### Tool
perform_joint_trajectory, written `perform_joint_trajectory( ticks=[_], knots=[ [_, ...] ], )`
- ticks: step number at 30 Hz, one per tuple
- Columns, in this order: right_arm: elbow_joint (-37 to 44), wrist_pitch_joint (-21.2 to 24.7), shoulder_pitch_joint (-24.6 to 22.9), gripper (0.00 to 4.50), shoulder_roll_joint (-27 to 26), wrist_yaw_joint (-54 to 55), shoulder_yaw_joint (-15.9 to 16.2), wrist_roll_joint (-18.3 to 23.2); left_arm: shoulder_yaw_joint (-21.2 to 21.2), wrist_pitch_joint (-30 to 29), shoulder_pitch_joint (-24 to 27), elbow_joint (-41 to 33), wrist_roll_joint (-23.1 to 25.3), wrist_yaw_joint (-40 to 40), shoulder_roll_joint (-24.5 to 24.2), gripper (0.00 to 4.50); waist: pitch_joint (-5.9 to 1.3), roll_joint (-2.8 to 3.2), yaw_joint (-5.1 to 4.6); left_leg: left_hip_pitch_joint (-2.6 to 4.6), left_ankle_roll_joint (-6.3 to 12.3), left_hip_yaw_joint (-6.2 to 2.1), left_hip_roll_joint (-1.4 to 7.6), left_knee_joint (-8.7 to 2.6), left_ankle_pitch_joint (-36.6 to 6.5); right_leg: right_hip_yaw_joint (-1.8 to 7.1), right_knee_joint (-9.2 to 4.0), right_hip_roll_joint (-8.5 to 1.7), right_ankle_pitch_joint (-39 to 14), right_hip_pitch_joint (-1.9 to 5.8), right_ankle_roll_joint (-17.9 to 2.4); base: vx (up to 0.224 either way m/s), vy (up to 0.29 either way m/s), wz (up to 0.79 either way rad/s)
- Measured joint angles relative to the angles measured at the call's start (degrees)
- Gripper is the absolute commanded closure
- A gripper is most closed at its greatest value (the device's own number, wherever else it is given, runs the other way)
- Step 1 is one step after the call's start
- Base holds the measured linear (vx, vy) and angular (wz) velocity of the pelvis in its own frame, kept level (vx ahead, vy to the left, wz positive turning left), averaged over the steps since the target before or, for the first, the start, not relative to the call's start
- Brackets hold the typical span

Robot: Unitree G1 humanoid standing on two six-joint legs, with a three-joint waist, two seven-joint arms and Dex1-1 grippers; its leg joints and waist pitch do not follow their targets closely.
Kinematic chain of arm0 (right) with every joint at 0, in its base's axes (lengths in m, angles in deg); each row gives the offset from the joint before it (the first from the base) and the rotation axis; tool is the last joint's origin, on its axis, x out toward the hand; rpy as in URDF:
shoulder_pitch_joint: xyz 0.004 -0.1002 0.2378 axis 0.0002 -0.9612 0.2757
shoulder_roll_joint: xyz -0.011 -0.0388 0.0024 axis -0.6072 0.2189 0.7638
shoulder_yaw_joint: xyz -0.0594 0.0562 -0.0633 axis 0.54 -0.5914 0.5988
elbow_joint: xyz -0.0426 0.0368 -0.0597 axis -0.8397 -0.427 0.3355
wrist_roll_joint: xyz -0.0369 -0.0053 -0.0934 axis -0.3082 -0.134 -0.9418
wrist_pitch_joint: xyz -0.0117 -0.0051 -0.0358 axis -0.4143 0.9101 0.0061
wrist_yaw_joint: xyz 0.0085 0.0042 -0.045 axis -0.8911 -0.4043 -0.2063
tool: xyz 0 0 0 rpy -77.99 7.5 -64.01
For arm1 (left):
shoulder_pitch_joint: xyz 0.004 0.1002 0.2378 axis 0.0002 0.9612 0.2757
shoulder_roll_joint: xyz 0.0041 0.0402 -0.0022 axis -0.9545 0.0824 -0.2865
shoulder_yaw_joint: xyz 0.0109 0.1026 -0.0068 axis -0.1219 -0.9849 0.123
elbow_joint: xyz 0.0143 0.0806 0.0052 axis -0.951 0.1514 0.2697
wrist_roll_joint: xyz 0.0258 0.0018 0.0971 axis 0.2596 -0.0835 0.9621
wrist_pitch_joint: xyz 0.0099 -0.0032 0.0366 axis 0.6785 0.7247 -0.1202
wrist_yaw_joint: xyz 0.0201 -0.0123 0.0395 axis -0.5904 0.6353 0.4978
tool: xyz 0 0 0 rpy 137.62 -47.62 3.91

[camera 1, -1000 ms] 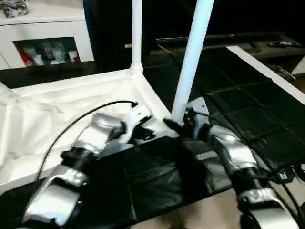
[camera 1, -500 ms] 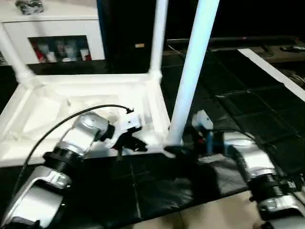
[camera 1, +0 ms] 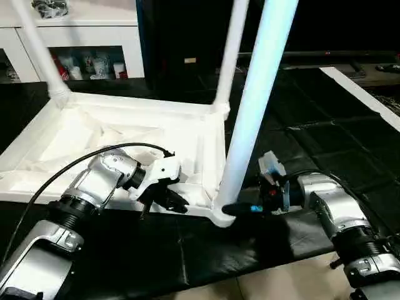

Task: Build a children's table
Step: Rotate leg to tighten

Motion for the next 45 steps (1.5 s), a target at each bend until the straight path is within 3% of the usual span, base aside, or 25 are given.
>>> perform_joint_trajectory(
  ticks=[5,10,19,23,28,32,37,38,45],
  knots=[
    [0.0,0.0,0.3,1.82,-0.1,-1.0,0.3,0.1,0.0,0.0,0.1,-0.3,0.0,0.0,-0.1,4.50,0.00,-0.01,-0.01,-0.02,0.00,0.01,0.00,0.00,0.0,0.00,0.00,0.00,0.0,0.00,0.0,0.000,0.000,0.00],
    [-0.4,0.0,0.4,2.37,-0.1,-1.9,0.3,0.4,-0.1,0.5,0.1,-0.3,0.0,0.2,-0.1,4.50,0.00,-0.01,0.02,-0.02,0.00,0.01,0.00,0.00,0.0,0.00,0.00,0.00,0.0,0.00,0.0,0.000,0.000,0.00],
    [-0.5,1.5,0.4,2.49,-0.2,-0.9,0.0,0.5,0.0,-1.3,0.1,-0.2,0.0,-0.9,0.7,4.50,-0.02,-0.04,0.07,0.00,0.00,0.03,0.00,0.02,0.0,0.00,0.02,0.00,0.0,0.02,0.0,0.000,0.000,0.00],
    [-0.5,4.1,0.2,2.50,-3.7,11.9,-2.6,-1.3,2.2,-6.3,-1.3,2.5,1.6,-9.2,3.3,4.50,-0.02,-0.03,-0.44,0.05,-0.03,-0.03,-0.01,0.05,0.0,0.02,0.09,-0.01,-0.1,0.18,0.2,0.000,0.000,0.00],
    [-0.6,6.2,0.6,2.52,-8.1,28.9,-6.6,-3.7,4.5,-12.1,-2.6,4.3,2.9,-19.5,8.4,4.50,-0.10,-0.05,-2.15,0.19,-0.03,-0.06,-0.06,0.09,0.0,0.12,0.01,-0.01,-0.1,0.28,0.2,0.000,0.000,0.00],
    [-4.1,8.8,4.9,2.53,-13.9,45.0,-9.3,-6.5,7.5,-16.8,-3.8,6.6,3.5,-29.5,13.4,4.50,-0.21,-0.02,-3.21,0.35,-0.03,-0.06,-0.07,0.06,0.0,0.11,0.06,0.00,-0.1,0.34,0.2,0.000,0.000,0.00],
    [-5.5,10.7,7.1,2.53,-15.7,53.6,-10.8,-7.5,9.3,-18.5,-5.1,8.8,3.4,-36.5,17.9,4.50,-0.25,-0.06,-3.20,0.22,0.00,-0.06,-0.08,0.04,0.0,0.11,-0.06,-0.01,-0.1,0.36,0.3,0.000,0.000,0.00],
    [-5.5,10.6,7.2,1.98,-15.8,53.8,-10.8,-7.5,9.5,-18.5,-5.1,8.8,3.4,-36.6,18.0,4.50,-0.26,-0.06,-3.22,0.18,0.03,-0.06,-0.08,0.02,0.0,0.11,-0.07,-0.01,-0.1,0.33,0.3,0.000,0.000,0.00],
    [-4.8,10.0,6.4,1.31,-16.7,54.0,-10.8,-8.8,9.4,-18.3,-5.1,8.4,3.4,-35.9,17.8,4.50,-0.22,-0.12,-3.25,0.10,0.04,-0.05,-0.08,-0.01,0.0,0.11,-0.06,-0.01,-0.2,0.26,0.4,0.000,0.000,0.00]
  ],
)
